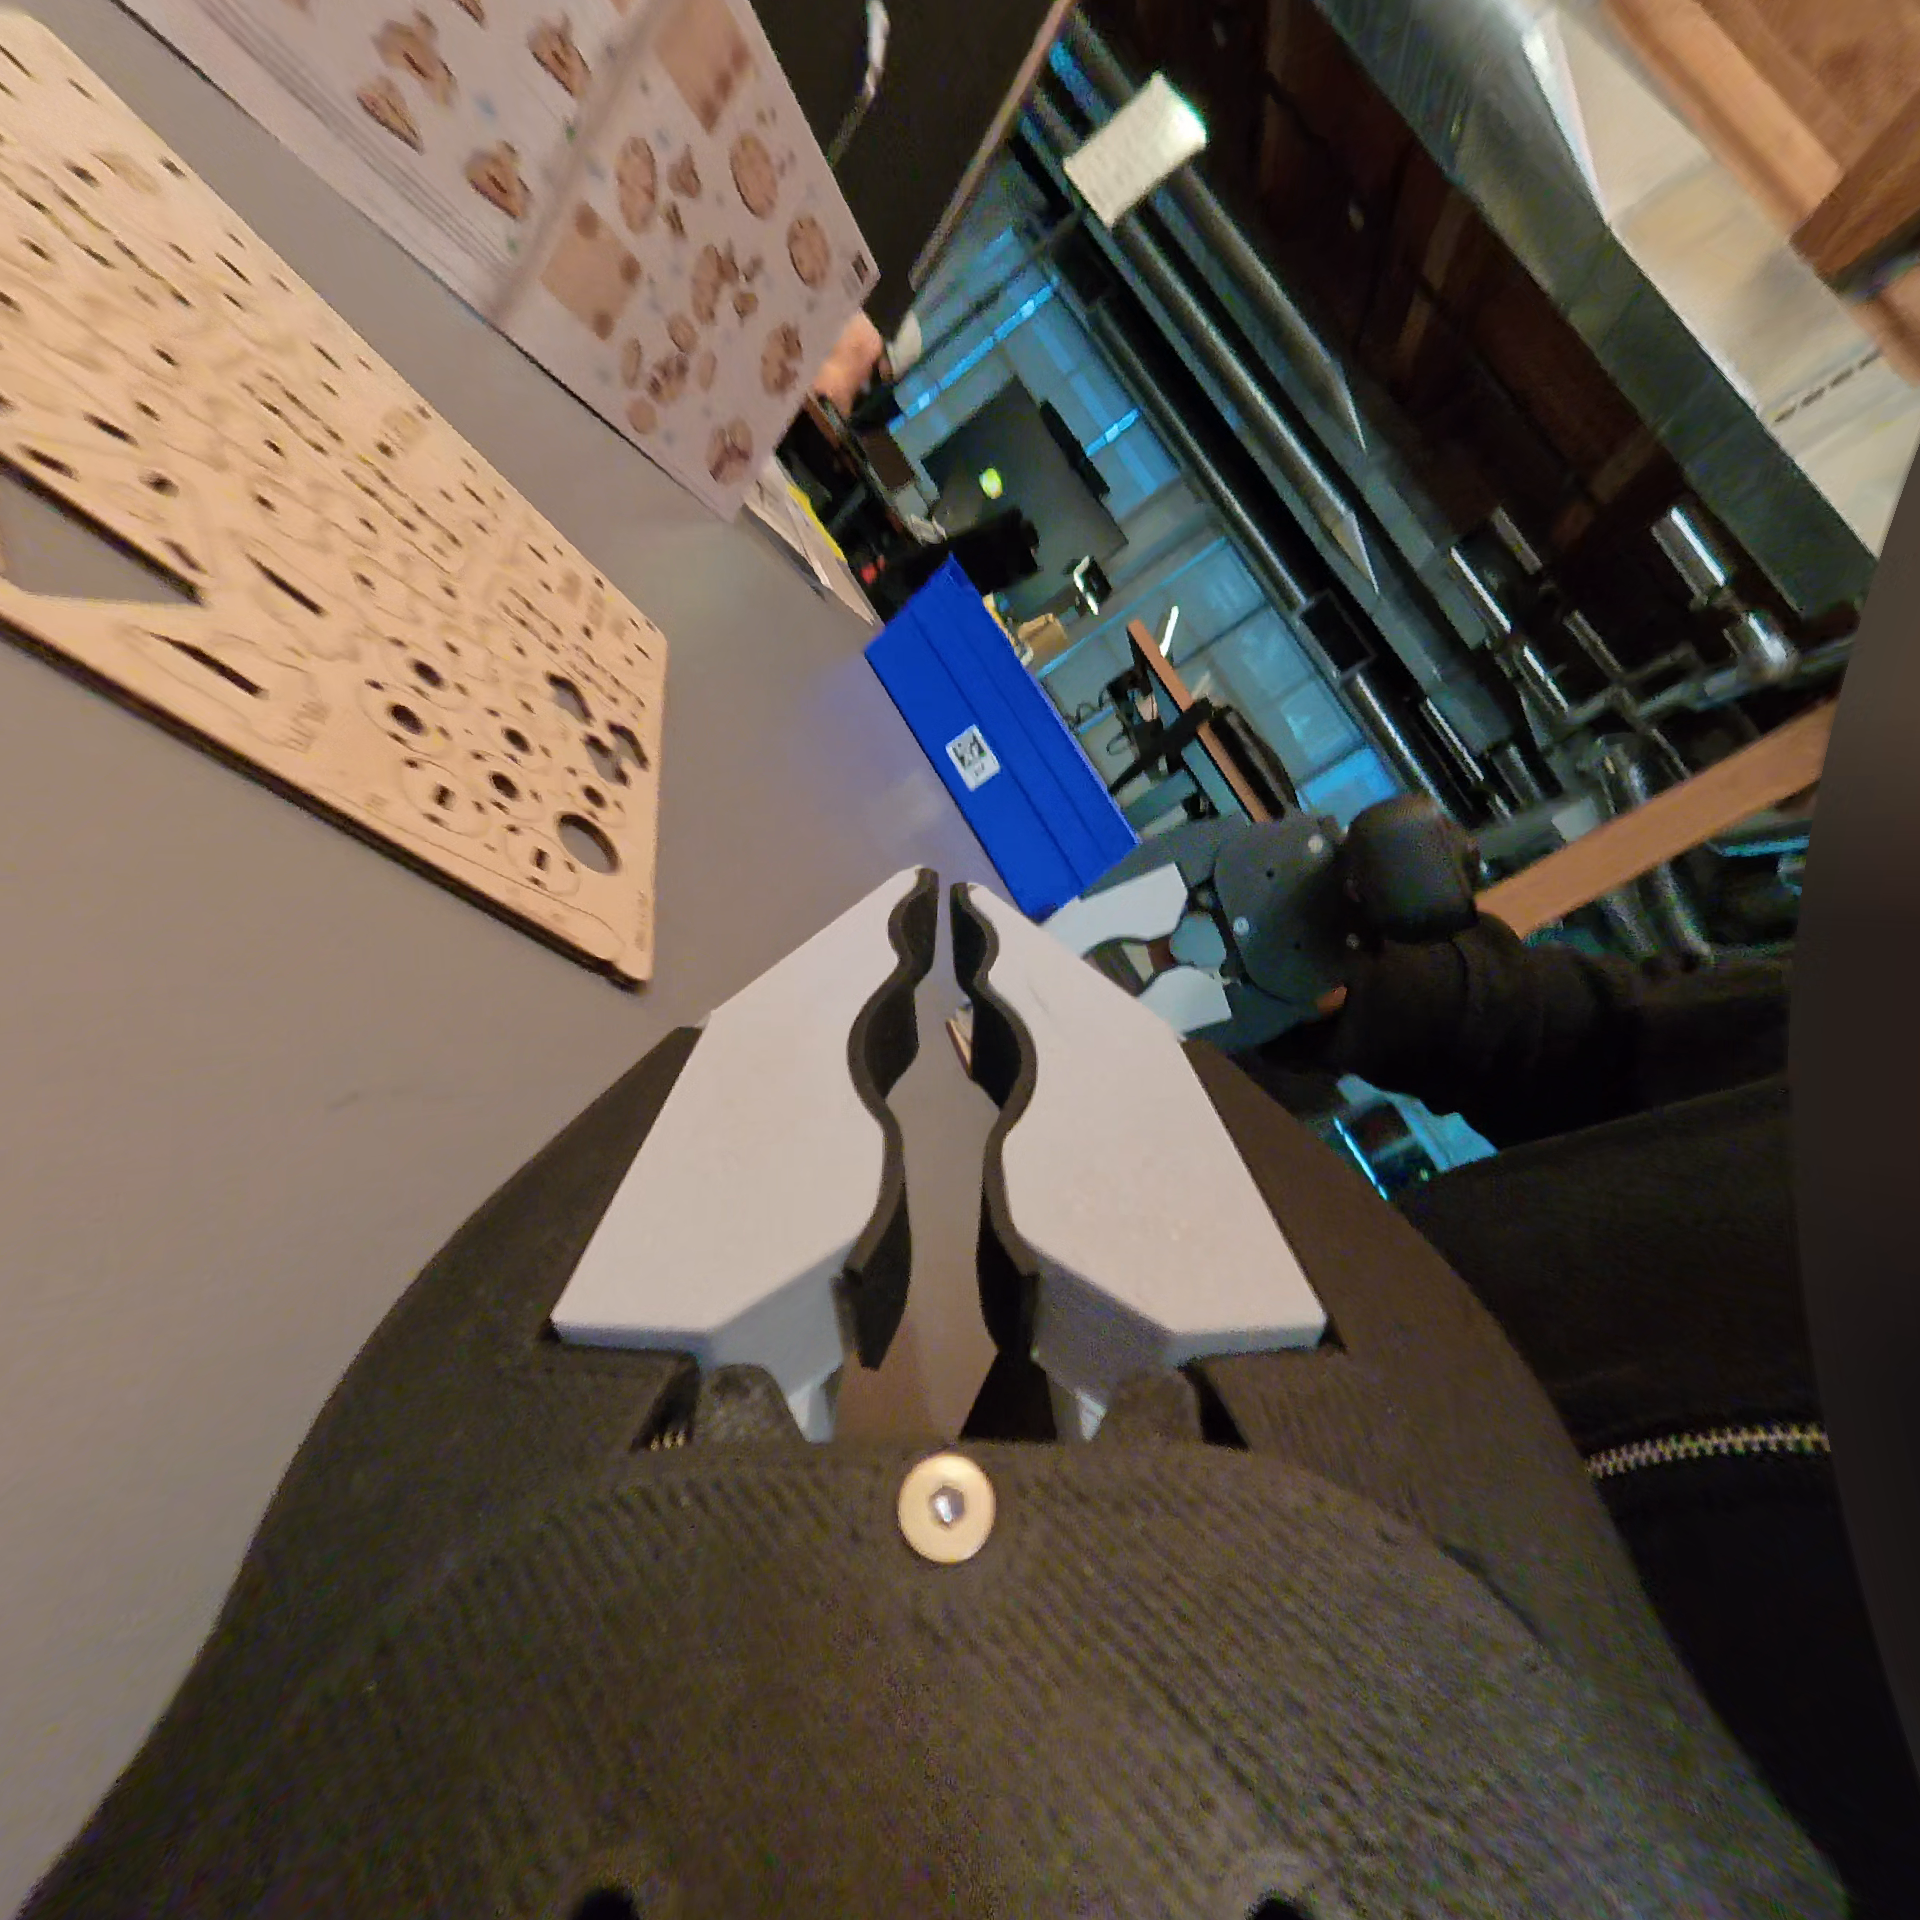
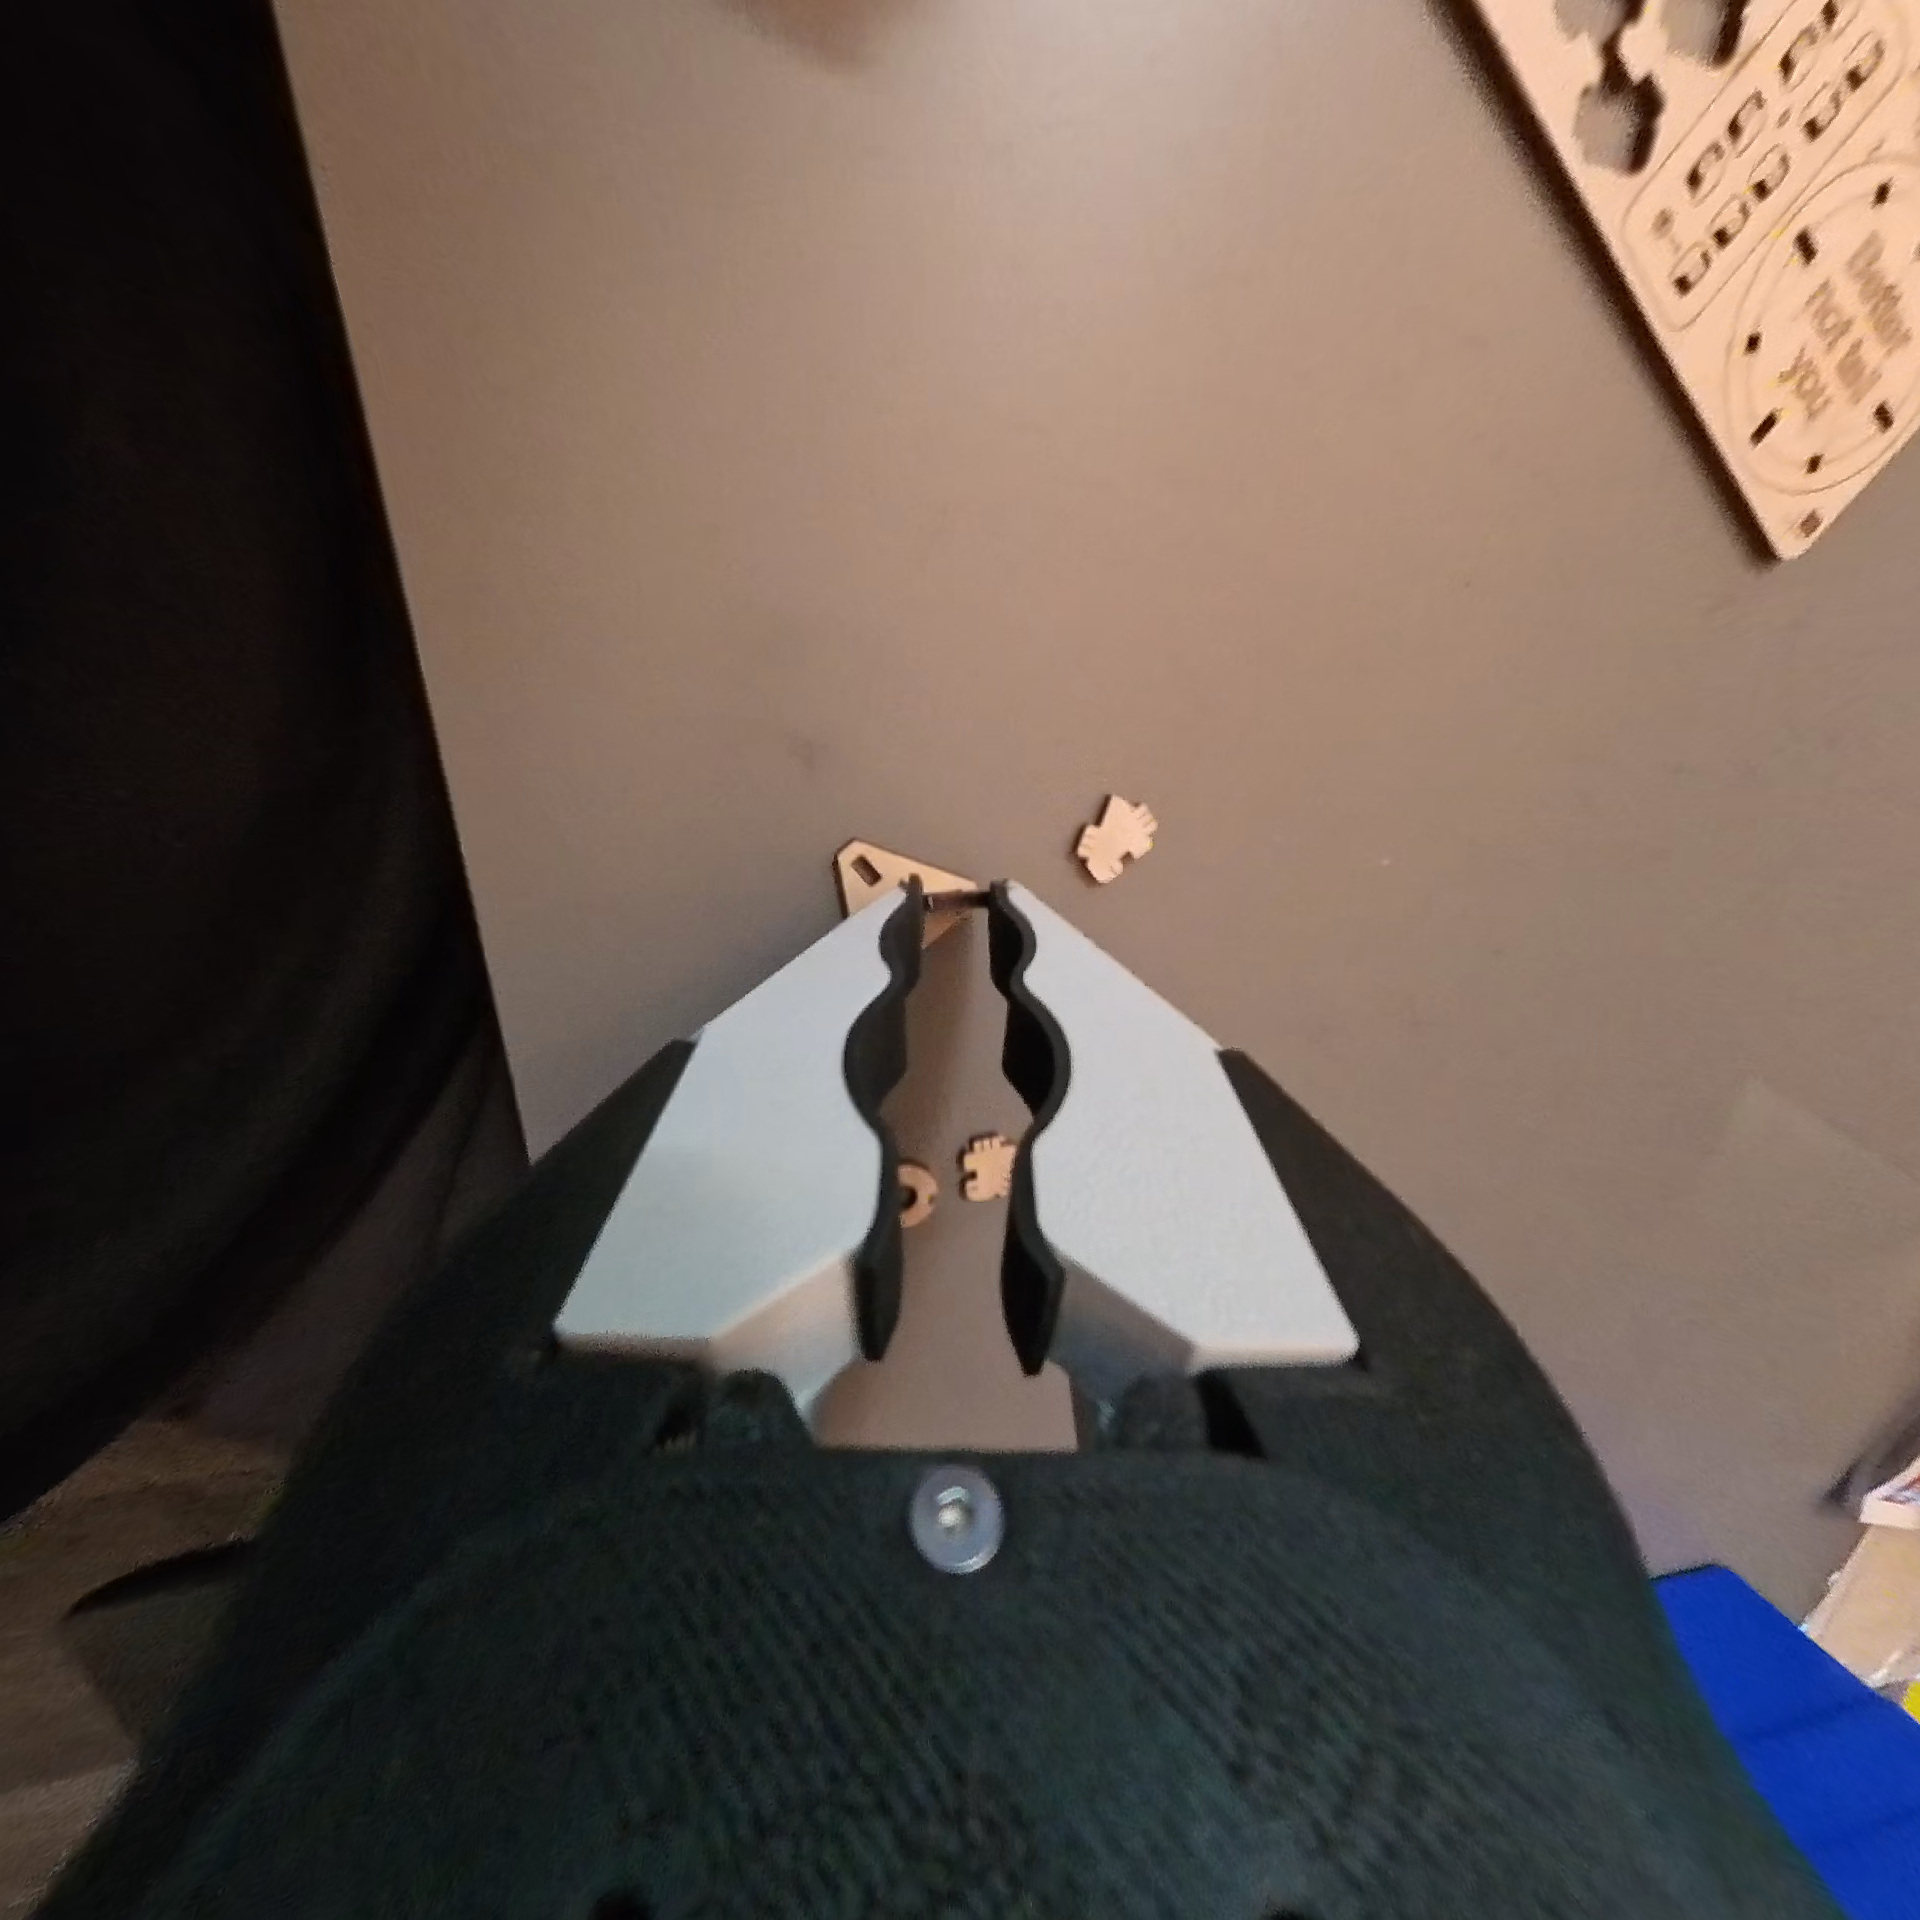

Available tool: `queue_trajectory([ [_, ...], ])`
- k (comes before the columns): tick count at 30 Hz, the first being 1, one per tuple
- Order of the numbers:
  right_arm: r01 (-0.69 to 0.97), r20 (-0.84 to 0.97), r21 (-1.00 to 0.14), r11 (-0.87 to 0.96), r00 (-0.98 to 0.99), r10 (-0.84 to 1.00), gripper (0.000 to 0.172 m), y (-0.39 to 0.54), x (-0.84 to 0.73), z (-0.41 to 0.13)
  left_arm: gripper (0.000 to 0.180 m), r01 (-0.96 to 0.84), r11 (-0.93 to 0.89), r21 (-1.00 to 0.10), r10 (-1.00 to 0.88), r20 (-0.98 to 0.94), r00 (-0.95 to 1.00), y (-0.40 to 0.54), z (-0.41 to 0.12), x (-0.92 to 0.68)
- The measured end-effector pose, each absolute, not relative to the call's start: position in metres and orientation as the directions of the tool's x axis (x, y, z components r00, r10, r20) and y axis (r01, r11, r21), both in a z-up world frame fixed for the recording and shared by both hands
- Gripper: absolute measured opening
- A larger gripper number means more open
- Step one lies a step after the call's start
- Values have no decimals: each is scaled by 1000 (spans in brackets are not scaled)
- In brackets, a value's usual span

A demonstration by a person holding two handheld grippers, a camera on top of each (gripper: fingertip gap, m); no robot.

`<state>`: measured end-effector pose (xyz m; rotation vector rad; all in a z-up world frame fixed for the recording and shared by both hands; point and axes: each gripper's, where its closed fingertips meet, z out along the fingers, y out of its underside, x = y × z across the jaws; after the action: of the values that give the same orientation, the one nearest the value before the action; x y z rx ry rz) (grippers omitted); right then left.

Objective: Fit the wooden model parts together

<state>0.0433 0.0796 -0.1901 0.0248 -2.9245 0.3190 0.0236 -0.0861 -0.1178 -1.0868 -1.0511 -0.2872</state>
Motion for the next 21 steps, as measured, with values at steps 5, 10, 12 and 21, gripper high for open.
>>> queue_trajectory([
  [5,11,169,-316,949,-983,68,10,74,42,-189,2,713,290,-638,306,768,563,-37,-130,41],
  [10,61,91,-401,914,-990,106,10,75,42,-189,2,733,174,-658,318,742,590,-5,-140,53],
  [12,48,69,-395,917,-994,82,10,75,44,-188,2,734,166,-659,315,740,594,0,-141,54],
  [21,-92,109,-401,912,-993,-52,10,71,43,-182,1,734,202,-649,284,756,590,-3,-136,53],
])
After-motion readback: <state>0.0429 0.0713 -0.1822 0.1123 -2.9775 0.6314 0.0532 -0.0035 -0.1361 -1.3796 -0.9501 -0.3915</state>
